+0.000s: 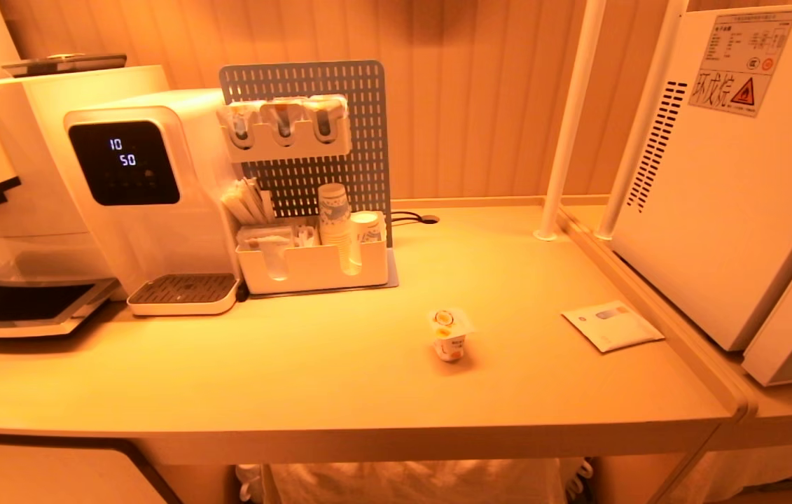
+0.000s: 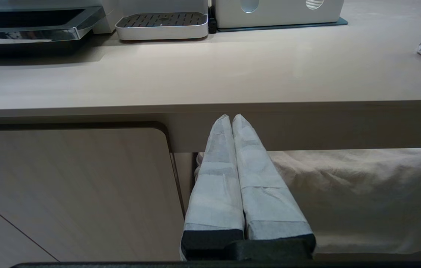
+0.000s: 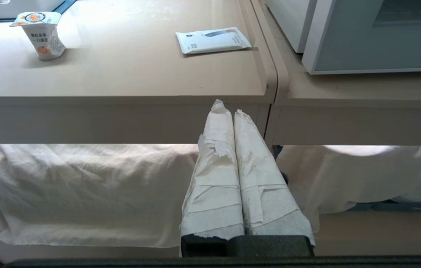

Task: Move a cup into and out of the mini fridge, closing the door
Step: Open the freezer door

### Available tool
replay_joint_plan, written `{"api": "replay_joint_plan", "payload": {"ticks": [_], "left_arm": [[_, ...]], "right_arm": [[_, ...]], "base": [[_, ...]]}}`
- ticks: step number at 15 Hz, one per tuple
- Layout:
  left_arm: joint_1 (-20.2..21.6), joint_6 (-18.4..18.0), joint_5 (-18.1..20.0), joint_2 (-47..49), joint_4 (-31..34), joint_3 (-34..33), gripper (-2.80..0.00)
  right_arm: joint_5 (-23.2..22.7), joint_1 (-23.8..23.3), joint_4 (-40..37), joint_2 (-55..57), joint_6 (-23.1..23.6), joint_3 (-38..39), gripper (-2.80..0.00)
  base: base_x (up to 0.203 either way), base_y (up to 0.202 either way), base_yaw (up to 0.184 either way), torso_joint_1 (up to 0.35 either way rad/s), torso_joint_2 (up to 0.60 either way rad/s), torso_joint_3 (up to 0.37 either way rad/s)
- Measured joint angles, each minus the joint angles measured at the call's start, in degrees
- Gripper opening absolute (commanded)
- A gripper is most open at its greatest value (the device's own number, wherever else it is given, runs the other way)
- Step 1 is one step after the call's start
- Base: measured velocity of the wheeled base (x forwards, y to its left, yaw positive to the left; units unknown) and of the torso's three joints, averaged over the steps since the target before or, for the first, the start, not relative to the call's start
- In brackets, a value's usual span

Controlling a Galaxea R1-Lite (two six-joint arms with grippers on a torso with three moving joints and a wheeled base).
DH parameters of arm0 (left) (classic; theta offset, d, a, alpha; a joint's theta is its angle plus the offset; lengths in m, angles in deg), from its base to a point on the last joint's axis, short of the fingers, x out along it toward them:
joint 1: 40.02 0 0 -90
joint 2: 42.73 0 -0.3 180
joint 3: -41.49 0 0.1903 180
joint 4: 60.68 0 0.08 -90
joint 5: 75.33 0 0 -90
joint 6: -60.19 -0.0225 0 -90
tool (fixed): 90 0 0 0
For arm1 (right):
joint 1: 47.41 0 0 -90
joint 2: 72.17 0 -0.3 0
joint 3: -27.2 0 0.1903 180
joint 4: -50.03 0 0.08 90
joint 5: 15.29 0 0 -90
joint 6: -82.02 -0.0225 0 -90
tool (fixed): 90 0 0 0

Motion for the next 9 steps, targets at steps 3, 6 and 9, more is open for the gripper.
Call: {"api": "replay_joint_plan", "payload": {"ticks": [3,6,9], "left_arm": [[0.0,0.0,0.0,0.0,0.0,0.0,-2.80],[0.0,0.0,0.0,0.0,0.1,0.0,-2.80],[0.0,0.0,0.0,0.0,0.0,0.0,-2.80]], "right_arm": [[0.0,0.0,0.0,0.0,0.1,0.0,-2.80],[0.0,0.0,0.1,0.0,0.2,0.0,-2.80],[0.0,0.0,0.0,0.0,0.0,0.0,-2.80]], "base": [[0.000,0.000,0.000,0.000,0.00,0.000],[0.000,0.000,0.000,0.000,0.00,0.000],[0.000,0.000,0.000,0.000,0.00,0.000]]}}
